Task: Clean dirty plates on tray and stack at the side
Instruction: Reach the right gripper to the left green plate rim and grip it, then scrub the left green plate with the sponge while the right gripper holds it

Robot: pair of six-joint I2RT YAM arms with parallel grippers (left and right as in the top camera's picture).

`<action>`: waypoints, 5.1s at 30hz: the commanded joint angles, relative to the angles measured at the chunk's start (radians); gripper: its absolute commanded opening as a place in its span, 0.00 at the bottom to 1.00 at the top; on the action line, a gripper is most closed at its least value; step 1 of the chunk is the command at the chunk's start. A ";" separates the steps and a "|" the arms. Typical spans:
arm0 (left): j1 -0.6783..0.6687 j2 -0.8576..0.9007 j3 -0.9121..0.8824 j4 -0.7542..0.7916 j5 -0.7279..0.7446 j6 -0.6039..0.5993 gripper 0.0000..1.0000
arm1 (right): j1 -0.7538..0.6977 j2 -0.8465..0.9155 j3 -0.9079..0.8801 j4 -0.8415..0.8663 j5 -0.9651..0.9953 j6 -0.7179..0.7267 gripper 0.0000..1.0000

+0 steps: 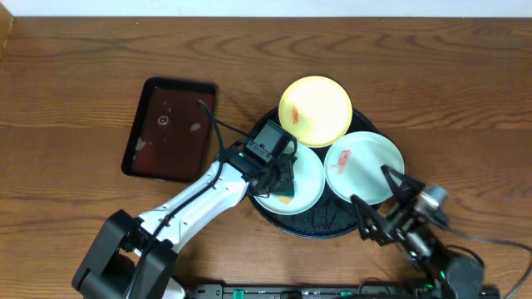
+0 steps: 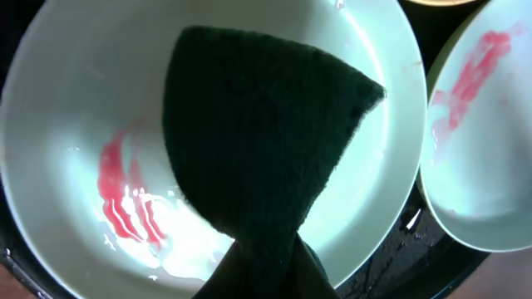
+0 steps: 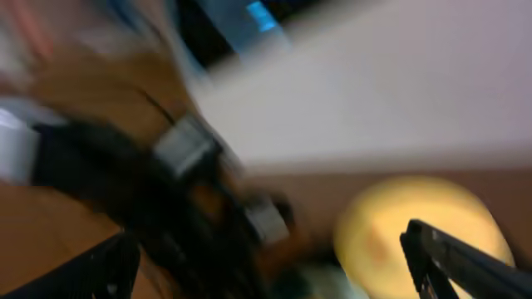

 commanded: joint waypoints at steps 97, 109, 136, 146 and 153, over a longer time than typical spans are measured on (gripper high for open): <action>-0.029 0.122 -0.005 0.011 -0.227 0.022 0.12 | 0.331 1.934 1.204 -1.018 0.377 -0.531 0.13; -0.028 0.107 -0.018 -0.114 -0.591 0.023 0.12 | 0.330 1.934 1.204 -1.040 0.385 -0.531 0.11; -0.002 0.105 -0.025 0.140 -0.160 -0.118 0.10 | 0.330 1.934 1.204 -1.057 0.385 -0.522 0.09; 0.052 0.040 -0.024 0.108 -0.143 0.013 0.45 | 0.327 1.934 1.204 -1.065 0.385 -0.523 0.10; 0.051 -0.109 -0.024 0.104 -0.145 0.030 0.55 | 0.328 1.934 1.204 -1.066 0.385 -0.523 0.10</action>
